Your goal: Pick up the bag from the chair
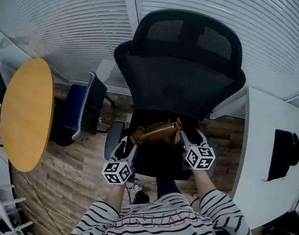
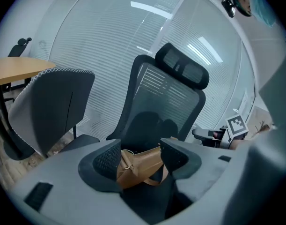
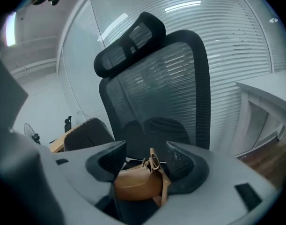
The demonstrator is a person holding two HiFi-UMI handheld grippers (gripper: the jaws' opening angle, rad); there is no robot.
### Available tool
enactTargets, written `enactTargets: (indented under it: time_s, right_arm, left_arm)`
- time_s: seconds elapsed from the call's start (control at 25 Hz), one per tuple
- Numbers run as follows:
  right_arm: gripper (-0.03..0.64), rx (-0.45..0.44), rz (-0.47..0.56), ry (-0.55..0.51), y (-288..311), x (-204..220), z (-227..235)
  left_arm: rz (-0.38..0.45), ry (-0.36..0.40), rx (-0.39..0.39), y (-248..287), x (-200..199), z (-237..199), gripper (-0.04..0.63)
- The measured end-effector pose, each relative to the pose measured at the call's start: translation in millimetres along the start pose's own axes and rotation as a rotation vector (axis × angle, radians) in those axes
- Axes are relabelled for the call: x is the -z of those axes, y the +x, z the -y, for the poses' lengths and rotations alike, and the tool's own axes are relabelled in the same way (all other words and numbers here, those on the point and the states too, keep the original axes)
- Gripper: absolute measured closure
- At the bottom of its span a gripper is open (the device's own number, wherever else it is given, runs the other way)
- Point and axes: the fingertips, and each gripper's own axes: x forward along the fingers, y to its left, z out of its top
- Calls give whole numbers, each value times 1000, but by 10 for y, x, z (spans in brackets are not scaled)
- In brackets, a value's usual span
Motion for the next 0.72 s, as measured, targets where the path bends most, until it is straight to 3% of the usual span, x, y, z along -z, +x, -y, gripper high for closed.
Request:
enactTargets:
  time_s: [0.4,0.72]
  right_arm:
    - [347,-37,-108,-25,744,399,207]
    - [347,-132,-128,1,1107,660,159]
  left_arm:
    - [-38,-68,-87,514,305,-319,331]
    - [-27,-158,-133,799,554,-532,299]
